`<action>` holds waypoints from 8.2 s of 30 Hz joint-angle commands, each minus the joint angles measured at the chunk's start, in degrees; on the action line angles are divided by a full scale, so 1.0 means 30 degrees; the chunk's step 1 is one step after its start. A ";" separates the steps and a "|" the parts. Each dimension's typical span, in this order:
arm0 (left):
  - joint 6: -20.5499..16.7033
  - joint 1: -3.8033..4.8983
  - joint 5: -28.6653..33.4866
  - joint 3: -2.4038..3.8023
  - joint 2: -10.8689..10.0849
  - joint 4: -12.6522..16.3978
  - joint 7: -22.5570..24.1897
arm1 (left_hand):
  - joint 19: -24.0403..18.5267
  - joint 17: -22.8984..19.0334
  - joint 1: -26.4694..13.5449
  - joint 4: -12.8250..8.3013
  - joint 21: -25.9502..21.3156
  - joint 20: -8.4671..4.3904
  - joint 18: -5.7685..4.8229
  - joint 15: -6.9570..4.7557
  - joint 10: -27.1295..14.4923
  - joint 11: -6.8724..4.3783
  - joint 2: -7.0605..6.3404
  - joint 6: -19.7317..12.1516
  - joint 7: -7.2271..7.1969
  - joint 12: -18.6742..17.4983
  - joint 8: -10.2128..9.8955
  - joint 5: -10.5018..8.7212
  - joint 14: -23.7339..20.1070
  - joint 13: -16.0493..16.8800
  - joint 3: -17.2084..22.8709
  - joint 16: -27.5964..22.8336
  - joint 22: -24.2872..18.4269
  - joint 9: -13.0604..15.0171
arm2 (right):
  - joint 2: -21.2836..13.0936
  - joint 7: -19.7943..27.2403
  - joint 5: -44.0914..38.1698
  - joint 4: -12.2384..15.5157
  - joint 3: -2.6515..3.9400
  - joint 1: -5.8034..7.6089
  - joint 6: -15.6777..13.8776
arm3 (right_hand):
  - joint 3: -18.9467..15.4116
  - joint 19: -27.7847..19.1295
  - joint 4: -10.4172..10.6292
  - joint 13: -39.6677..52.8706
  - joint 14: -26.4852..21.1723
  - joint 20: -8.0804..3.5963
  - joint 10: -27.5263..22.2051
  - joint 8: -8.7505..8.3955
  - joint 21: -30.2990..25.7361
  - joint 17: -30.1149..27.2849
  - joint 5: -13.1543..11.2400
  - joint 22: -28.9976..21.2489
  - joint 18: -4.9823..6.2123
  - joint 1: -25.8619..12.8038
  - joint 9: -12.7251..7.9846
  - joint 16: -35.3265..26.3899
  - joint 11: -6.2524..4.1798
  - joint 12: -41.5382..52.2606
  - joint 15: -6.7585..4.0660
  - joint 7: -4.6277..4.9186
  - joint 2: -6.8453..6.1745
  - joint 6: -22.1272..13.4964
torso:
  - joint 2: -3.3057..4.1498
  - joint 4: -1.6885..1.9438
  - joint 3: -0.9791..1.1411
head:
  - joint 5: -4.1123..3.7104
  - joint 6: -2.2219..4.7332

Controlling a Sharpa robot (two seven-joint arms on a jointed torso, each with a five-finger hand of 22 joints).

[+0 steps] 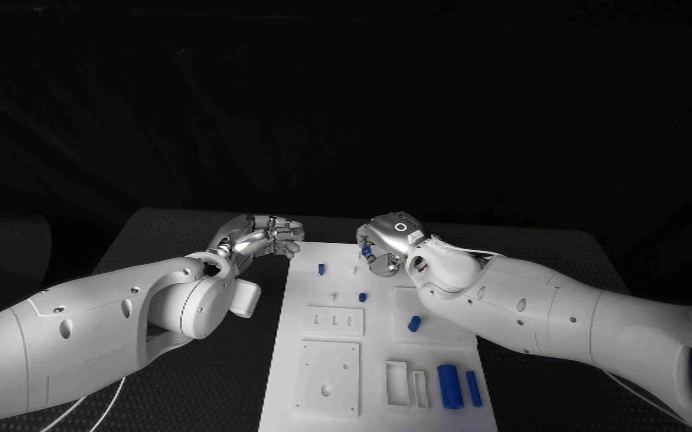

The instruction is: Assemble the parts on the task board

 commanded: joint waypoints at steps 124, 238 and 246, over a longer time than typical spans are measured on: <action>0.0287 0.0298 -0.0283 0.0257 -0.0320 0.0217 0.0369 | -0.0317 0.0253 -0.0379 -0.0329 0.0206 0.0061 0.0426 0.0204 0.0317 0.0144 -0.0097 0.0041 0.0139 -0.0250 -0.0233 -0.0047 -0.0041 0.0006 0.0237 -0.0365 0.0381 0.0137 | -0.4278 0.1093 0.6318 0.0920 0.1328 0.0188 0.4672 | -0.3963 0.0396 0.0851 1.8025 -0.0897 -0.0955 -0.3931 -0.2048 0.2856 0.2000 0.1542 0.0511 0.0602 -0.1560 -0.0824 0.2931 -0.0463 2.1575 -0.0647 0.0644 -0.2155 -0.2367 | 0.0527 -0.0217 0.0127 | -0.0282 0.0344; 0.0148 0.0316 -0.0377 0.0268 -0.0469 0.0600 0.0272 | -0.0388 0.0405 -0.0619 -0.0282 0.0265 0.0077 0.0440 0.0221 0.0294 0.0183 -0.0059 -0.0016 0.0174 -0.0431 -0.0342 -0.0083 -0.0044 -0.0017 0.0308 -0.0519 0.0361 0.0204 | -0.1892 -0.2025 -0.1940 0.3548 0.0613 0.0062 0.0770 | 0.0222 -0.0075 0.3234 1.7923 -0.0563 -0.1197 -0.3179 -0.1316 0.4400 0.3605 0.0130 0.0316 0.0602 -0.2556 0.0057 0.2137 -0.1223 2.1312 -0.1370 -0.0154 -0.2039 -0.0229 | 0.0498 -0.0207 0.0083 | 0.0312 0.0296; 0.0165 0.0318 -0.0377 0.0268 -0.0412 0.0624 0.0279 | -0.0395 0.0411 -0.0613 -0.0293 0.0266 0.0080 0.0440 0.0223 0.0292 0.0183 -0.0062 -0.0014 0.0174 -0.0439 -0.0345 -0.0079 -0.0050 -0.0018 0.0317 -0.0530 0.0361 0.0208 | -0.1149 -0.1985 -0.2026 0.3105 0.0353 -0.0127 0.1083 | 0.0249 -0.0065 0.3211 1.7917 -0.0552 -0.1211 -0.3159 -0.1349 0.4410 0.3626 0.0153 0.0320 0.0602 -0.2456 0.0052 0.2129 -0.1213 2.1297 -0.1363 -0.0143 -0.2111 -0.0275 | 0.0503 -0.0170 0.0047 | 0.0271 0.0236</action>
